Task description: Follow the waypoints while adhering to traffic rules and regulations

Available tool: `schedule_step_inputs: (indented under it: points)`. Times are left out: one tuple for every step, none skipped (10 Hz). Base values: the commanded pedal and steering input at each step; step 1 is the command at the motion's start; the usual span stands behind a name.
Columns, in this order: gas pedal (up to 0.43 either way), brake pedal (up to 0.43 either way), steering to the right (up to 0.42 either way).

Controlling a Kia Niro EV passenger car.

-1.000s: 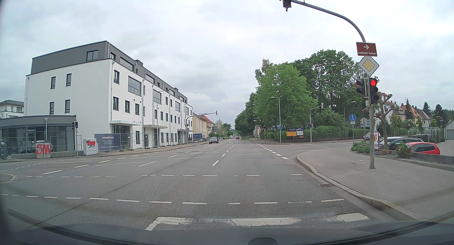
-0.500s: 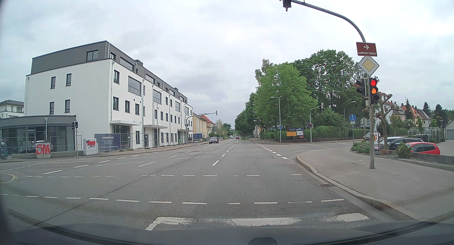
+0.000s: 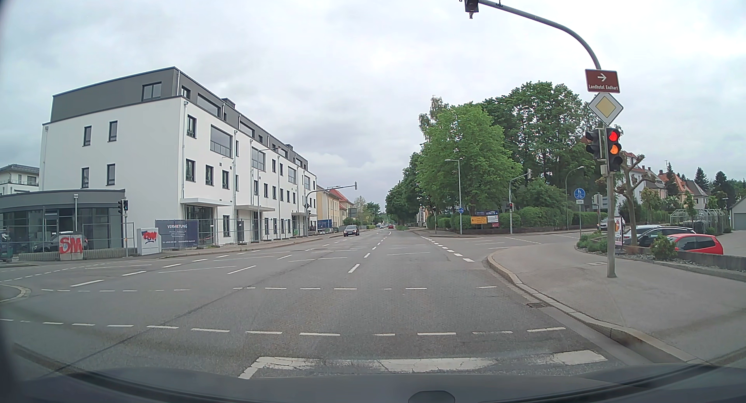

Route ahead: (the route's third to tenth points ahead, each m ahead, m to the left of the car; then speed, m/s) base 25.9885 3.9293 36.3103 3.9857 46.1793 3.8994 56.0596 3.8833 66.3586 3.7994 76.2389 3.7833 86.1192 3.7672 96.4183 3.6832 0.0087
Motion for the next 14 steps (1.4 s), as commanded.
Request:
schedule_step_inputs:
  points:
    - [0.0, 0.25, -0.012]
    - [0.0, 0.25, -0.012]
    - [0.0, 0.25, -0.012]
    - [0.0, 0.244, -0.012]
    - [0.0, 0.25, -0.012]
    - [0.0, 0.244, -0.012]
    - [0.0, 0.244, -0.012]
    - [0.0, 0.0, -0.013]
    - [0.0, 0.0, -0.015]
    - [0.0, 0.0, -0.015]
    - [0.0, 0.0, -0.015]
    - [0.039, 0.0, -0.015]
    - [0.087, 0.0, -0.015]
    - [0.11, 0.0, -0.015]
